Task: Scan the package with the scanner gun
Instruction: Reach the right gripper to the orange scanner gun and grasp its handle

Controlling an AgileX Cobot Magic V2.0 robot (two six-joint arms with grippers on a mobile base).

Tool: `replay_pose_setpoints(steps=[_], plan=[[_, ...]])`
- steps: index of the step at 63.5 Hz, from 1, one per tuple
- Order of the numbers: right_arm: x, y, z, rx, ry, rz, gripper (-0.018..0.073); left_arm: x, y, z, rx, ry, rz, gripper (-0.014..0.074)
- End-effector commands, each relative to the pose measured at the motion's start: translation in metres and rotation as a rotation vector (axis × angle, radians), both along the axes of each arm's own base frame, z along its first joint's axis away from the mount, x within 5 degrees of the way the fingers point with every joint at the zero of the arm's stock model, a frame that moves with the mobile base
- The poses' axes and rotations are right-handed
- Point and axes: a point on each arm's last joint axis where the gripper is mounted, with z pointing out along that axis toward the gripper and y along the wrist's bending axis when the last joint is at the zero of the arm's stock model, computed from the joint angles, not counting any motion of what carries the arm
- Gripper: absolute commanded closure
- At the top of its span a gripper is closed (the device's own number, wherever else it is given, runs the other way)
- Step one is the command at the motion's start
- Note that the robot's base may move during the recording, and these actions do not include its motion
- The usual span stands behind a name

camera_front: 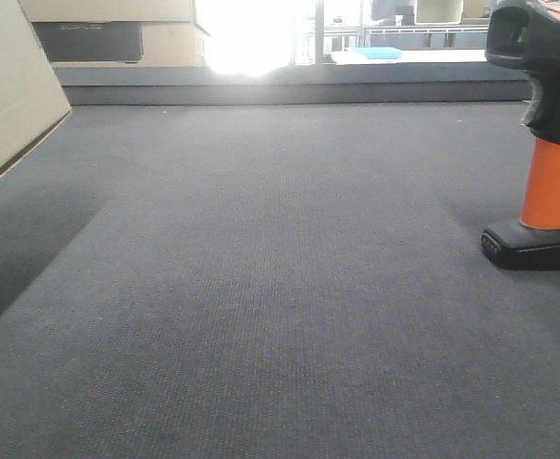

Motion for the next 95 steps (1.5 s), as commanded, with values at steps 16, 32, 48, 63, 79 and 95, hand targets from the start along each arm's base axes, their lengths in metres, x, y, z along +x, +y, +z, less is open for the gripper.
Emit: replay_pose_setpoints(steps=[16,32,48,63,79,95], plan=[[0.032,0.003,0.022,0.042,0.049,0.051,0.0721,0.0,0.0,0.003,-0.01,-0.036,0.002,0.0311],[0.063,0.004,0.012,0.096,0.178,0.061,0.0721,0.0,0.0,0.003,-0.01,-0.038,0.003,0.0311],[0.104,0.002,-0.017,0.18,0.266,0.034,0.0721,0.002,0.0,0.004,-0.012,-0.052,0.004,0.0311],[0.105,-0.002,-0.059,0.213,0.25,-0.022,0.0721,0.004,0.0,0.005,-0.015,-0.083,0.008,0.0311],[0.107,0.003,-0.08,0.166,0.234,0.009,0.0721,0.005,0.0,0.006,-0.015,-0.091,0.009,0.0311],[0.122,0.022,-0.084,0.115,0.21,0.124,0.0721,0.005,0.0,0.006,-0.016,-0.097,0.01,0.0311]])
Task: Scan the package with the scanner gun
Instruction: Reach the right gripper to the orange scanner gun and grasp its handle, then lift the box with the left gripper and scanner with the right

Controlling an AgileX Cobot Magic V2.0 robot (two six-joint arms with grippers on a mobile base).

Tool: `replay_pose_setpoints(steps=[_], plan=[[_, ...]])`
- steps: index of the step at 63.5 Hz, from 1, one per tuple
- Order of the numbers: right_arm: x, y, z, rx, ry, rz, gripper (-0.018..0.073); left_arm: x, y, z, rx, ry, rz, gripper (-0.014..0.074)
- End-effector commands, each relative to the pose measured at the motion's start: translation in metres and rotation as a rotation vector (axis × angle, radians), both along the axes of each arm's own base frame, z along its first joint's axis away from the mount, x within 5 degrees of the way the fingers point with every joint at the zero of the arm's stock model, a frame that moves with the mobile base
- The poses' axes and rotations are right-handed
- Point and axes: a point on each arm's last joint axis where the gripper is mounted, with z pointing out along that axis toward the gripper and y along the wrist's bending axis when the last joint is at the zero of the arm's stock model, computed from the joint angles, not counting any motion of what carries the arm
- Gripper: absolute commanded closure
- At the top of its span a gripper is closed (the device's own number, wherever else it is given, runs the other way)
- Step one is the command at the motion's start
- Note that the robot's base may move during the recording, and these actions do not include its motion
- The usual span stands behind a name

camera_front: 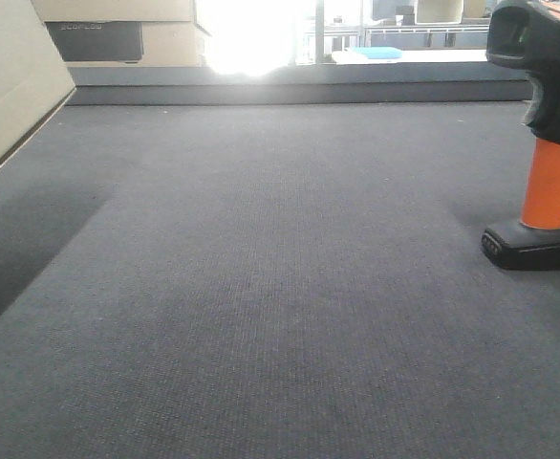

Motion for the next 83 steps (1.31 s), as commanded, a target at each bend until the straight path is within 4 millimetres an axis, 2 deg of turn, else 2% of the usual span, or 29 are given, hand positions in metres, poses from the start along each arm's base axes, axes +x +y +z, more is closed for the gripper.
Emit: replay_pose_setpoints(steps=[1,10,23,29,33,37,44,55,63,74,83], plan=[[0.007,0.004,-0.001,-0.024,-0.033,0.024,0.0721,0.0,0.0,0.004,-0.01,-0.034,0.002,0.0311],[0.017,0.007,-0.012,-0.033,0.033,0.027,0.0721,0.0,0.0,0.004,-0.01,-0.04,0.003,0.0311],[0.022,0.005,-0.011,0.013,-0.003,-0.018,0.0705,0.001,0.0,0.004,-0.011,-0.042,0.003,0.0311],[0.022,0.005,-0.012,0.013,-0.004,-0.019,0.0517,0.001,0.0,0.004,-0.011,-0.049,0.004,0.0311],[0.022,0.005,-0.013,0.012,-0.012,-0.023,0.0329,0.001,0.0,0.005,-0.012,-0.054,0.004,0.0311],[0.021,0.004,-0.015,0.014,-0.02,-0.031,0.0178,0.002,0.0,0.005,-0.012,-0.057,0.005,0.0311],[0.019,0.001,-0.018,0.015,-0.065,-0.058,0.0041,0.003,0.0,0.006,-0.013,-0.069,0.006,0.0311],[0.017,-0.004,-0.029,0.0,-0.145,-0.108,0.0032,0.003,0.0,0.006,-0.014,-0.077,0.007,0.0311],[0.02,-0.007,-0.028,-0.01,-0.22,-0.135,0.0032,0.003,0.0,0.006,-0.014,-0.079,0.008,0.0311],[0.028,0.0,-0.036,-0.011,-0.205,-0.066,0.0032,0.003,0.0,0.006,-0.014,-0.081,0.008,0.0311],[0.036,0.001,-0.037,0.0,-0.259,-0.071,0.0032,0.003,0.0,0.006,-0.014,-0.081,0.008,0.0311]])
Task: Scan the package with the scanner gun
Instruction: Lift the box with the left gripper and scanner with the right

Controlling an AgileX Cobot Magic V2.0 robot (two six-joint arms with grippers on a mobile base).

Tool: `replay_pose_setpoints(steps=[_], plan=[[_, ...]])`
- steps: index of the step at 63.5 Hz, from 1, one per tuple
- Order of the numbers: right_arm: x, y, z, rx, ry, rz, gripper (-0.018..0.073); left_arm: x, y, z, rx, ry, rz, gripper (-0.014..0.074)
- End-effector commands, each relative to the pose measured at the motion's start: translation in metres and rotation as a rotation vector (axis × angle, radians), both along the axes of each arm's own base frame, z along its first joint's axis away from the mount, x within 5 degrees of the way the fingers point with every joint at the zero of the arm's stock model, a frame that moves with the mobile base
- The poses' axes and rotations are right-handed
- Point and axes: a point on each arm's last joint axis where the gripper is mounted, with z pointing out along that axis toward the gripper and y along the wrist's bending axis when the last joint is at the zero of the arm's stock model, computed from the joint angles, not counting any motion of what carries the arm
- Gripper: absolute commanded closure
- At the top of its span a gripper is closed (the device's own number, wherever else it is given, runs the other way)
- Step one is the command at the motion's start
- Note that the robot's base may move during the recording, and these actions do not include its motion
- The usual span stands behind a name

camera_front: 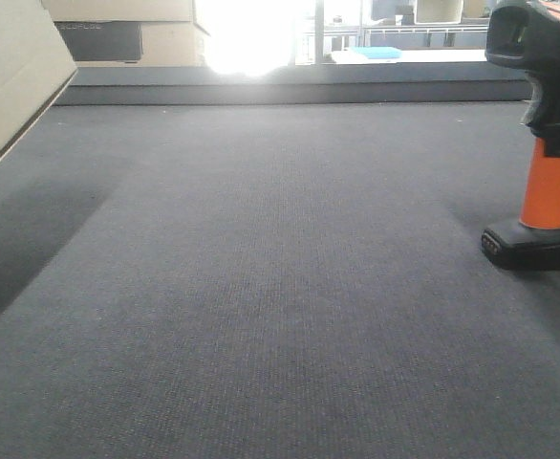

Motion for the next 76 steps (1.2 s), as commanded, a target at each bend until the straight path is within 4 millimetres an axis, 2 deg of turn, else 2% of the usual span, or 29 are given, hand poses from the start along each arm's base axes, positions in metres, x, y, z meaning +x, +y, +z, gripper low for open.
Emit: replay_pose_setpoints(steps=[1,10,18,39,49,59,76], plan=[[0.005,0.001,0.0,0.001,-0.053,0.007,0.0032,0.0,0.0,0.004,-0.01,-0.032,0.002,0.0311],[0.011,0.002,-0.01,-0.009,-0.022,0.005,0.0032,0.001,0.0,0.004,-0.011,-0.045,0.003,0.0311],[0.015,0.002,-0.004,-0.006,-0.112,-0.007,0.0032,0.001,0.0,0.004,-0.011,-0.045,0.003,0.0311],[0.019,0.002,-0.003,0.011,-0.113,-0.009,0.0032,0.009,-0.001,-0.003,-0.008,-0.009,0.003,0.0311],[0.029,0.004,0.005,0.016,-0.125,-0.008,0.0032,0.011,-0.001,-0.005,-0.008,0.0,0.003,0.0311],[0.041,0.006,0.002,0.013,-0.11,-0.01,0.0032,0.011,-0.001,-0.005,-0.007,0.002,0.003,0.0311],[0.045,0.005,-0.003,0.017,-0.131,-0.03,0.0032,0.011,-0.001,-0.005,-0.007,0.004,0.003,0.0311]])
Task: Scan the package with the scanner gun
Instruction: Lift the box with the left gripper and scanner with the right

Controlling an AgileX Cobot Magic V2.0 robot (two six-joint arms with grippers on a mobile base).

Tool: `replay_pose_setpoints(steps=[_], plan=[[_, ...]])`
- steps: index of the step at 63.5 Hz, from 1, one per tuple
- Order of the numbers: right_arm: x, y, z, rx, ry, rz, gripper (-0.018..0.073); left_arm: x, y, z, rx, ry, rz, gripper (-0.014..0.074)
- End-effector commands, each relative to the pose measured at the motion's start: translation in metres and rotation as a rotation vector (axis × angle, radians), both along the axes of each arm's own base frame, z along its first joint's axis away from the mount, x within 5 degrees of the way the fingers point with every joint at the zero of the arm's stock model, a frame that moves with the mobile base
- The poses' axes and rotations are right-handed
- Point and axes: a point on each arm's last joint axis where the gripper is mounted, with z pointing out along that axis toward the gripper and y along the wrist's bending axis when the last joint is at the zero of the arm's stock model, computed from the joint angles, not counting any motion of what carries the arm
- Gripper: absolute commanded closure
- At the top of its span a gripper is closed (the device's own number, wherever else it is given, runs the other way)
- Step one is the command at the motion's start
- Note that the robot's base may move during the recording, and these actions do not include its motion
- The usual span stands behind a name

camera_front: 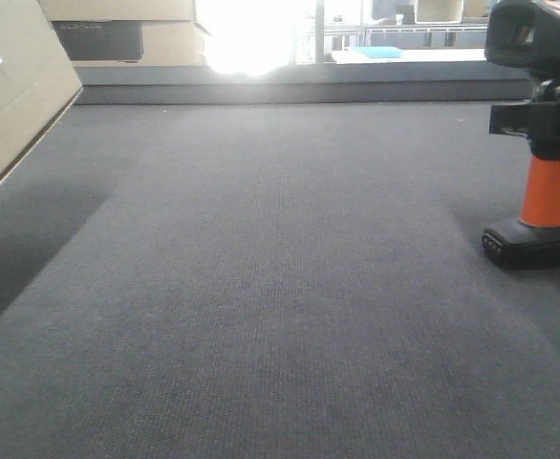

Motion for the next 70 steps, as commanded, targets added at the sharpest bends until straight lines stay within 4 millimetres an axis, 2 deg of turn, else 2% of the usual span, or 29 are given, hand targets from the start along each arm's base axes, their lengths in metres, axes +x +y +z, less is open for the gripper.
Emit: replay_pose_setpoints(steps=[1,22,27,50,70], plan=[[0.0028,-0.0007,0.0052,0.006,-0.066,-0.013,0.0032,-0.0001,0.0,0.0034,-0.009,-0.026,0.001,0.0311],[0.0039,-0.0031,0.0066,0.034,-0.077,-0.044,0.0035,-0.0002,0.0,0.0033,-0.009,-0.024,0.001,0.0311],[0.0039,-0.0031,0.006,0.034,-0.071,-0.044,0.0067,-0.0002,0.0,0.0033,-0.009,-0.024,0.001,0.0311],[0.0037,-0.0029,0.0045,0.033,-0.054,-0.042,0.0355,-0.0005,0.0,0.0031,-0.009,-0.02,0.001,0.0311],[0.004,-0.0032,0.0083,0.033,-0.096,-0.044,0.0377,-0.0014,-0.0006,0.0026,-0.015,-0.009,-0.002,0.0311]])
